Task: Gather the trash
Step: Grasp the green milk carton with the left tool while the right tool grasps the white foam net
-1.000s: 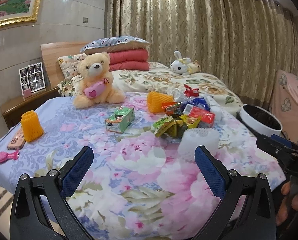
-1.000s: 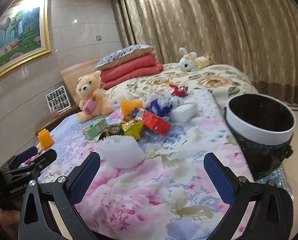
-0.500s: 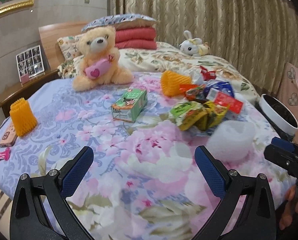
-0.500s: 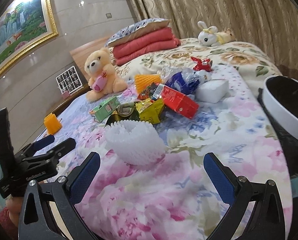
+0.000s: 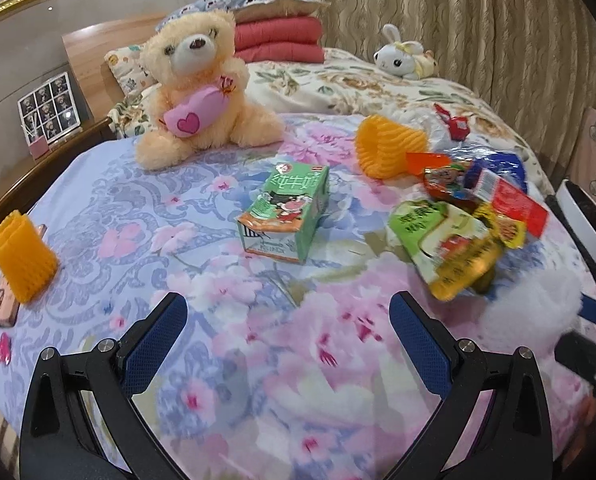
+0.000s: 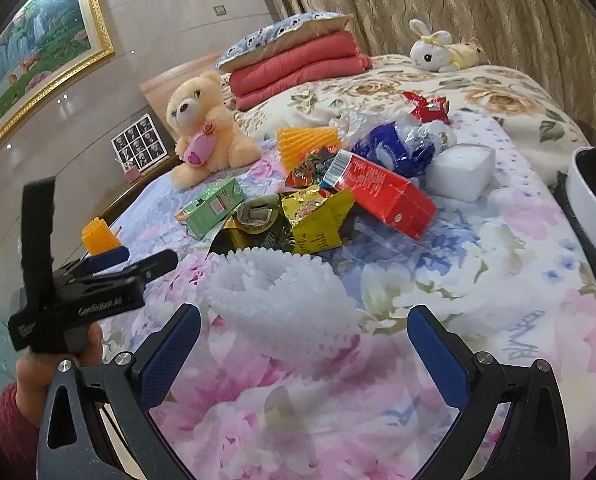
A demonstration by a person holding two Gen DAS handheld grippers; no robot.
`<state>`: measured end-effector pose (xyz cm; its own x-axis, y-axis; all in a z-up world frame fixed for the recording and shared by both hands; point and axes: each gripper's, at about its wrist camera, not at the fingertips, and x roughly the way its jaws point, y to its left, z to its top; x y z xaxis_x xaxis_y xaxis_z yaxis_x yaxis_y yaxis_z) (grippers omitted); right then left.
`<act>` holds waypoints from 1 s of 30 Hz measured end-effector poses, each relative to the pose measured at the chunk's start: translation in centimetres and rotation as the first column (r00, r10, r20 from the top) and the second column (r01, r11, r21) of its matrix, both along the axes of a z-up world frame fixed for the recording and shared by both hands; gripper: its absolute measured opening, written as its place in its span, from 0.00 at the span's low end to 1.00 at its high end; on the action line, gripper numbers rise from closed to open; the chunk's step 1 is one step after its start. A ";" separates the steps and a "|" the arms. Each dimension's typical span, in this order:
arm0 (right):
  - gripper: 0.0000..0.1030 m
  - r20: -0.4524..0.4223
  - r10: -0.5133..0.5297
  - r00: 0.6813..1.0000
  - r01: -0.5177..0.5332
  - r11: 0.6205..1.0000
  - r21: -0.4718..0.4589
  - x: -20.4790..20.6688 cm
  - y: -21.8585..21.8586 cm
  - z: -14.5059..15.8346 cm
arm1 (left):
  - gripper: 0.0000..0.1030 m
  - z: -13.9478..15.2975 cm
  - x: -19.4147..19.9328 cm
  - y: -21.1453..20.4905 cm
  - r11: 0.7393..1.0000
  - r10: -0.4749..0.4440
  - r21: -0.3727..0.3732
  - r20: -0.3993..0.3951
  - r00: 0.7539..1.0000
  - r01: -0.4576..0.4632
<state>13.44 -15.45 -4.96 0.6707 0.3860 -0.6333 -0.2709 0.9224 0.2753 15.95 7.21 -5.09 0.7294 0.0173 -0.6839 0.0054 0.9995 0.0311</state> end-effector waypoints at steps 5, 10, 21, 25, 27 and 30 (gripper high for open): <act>0.97 -0.038 -0.005 0.999 0.005 1.000 -0.007 1.0 0.2 -0.5 | 1.00 -0.2 2.9 0.7 1.000 0.013 0.007 -0.046 0.999 -0.012; 0.90 -0.053 0.004 0.999 -0.005 1.000 -0.016 1.6 0.7 -0.5 | 1.00 -0.8 5.8 1.2 0.999 0.032 0.017 -0.077 0.997 -0.031; 0.42 -0.082 0.010 0.997 -0.008 1.000 0.021 1.7 0.4 -1.0 | 0.52 -1.6 7.5 1.6 0.999 0.016 -0.034 -0.120 0.993 -0.020; 0.39 -0.083 0.009 0.996 -0.006 0.999 0.032 1.3 -0.1 -1.0 | 0.52 -1.0 5.9 1.7 0.998 0.031 -0.052 -0.078 0.996 -0.035; 0.38 -0.080 0.008 0.997 -0.005 0.999 0.037 1.0 -0.5 -0.9 | 0.51 -0.8 4.8 1.4 0.997 0.030 -0.063 -0.065 0.997 -0.034; 0.37 -0.074 0.000 0.997 0.003 0.999 0.046 0.4 -1.4 -0.7 | 0.51 -0.5 3.1 0.9 0.998 0.025 -0.065 -0.044 0.999 -0.028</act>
<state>13.88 -16.83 -5.64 0.6230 0.4153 -0.6629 -0.2468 0.9085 0.3372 19.05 8.11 -5.55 0.6988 -0.0096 -0.7152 -0.0211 0.9992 -0.0341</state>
